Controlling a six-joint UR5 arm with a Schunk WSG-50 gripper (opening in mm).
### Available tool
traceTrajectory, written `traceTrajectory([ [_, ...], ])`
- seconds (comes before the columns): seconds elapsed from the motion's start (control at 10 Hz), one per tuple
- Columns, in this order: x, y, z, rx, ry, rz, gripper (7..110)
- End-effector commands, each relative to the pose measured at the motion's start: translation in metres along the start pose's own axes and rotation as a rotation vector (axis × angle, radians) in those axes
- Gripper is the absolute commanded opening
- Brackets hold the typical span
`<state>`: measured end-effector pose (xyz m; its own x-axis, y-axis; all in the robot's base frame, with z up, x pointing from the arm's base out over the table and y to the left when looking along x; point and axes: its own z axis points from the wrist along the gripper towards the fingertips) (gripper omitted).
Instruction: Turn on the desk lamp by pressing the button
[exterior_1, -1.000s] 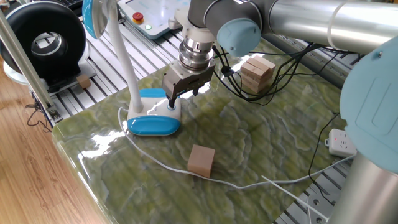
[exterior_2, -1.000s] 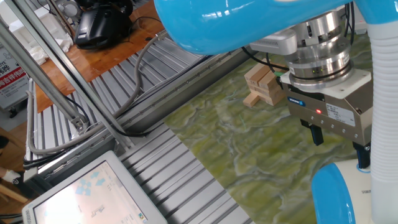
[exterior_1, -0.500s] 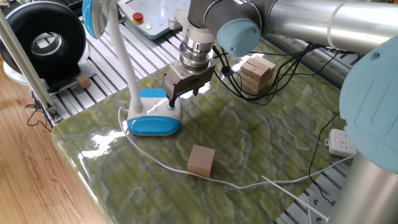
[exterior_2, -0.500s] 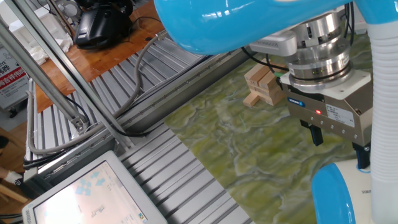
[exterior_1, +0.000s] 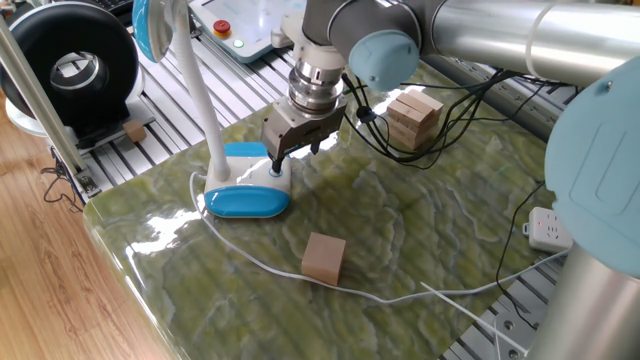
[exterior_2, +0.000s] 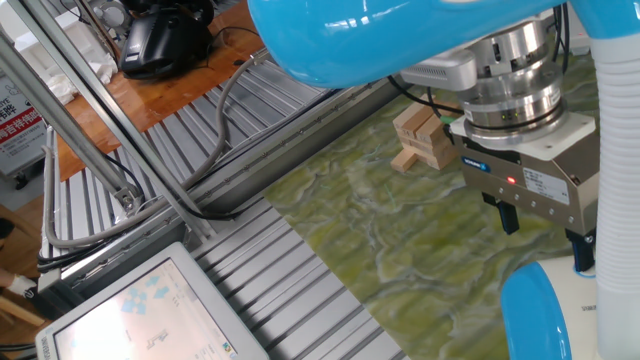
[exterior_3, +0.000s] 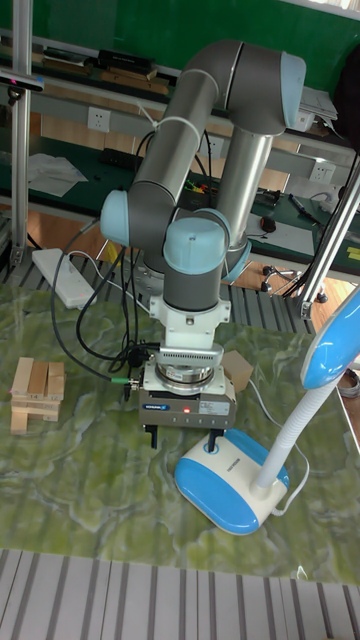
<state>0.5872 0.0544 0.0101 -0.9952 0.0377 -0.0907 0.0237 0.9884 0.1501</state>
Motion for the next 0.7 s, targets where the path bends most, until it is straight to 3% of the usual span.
traceTrajectory([
  [0.0,-0.0019,0.0008,0.0014,-0.009,-0.005,0.008,88],
  [0.6,-0.0007,-0.0036,0.0035,-0.021,-0.007,-0.014,88],
])
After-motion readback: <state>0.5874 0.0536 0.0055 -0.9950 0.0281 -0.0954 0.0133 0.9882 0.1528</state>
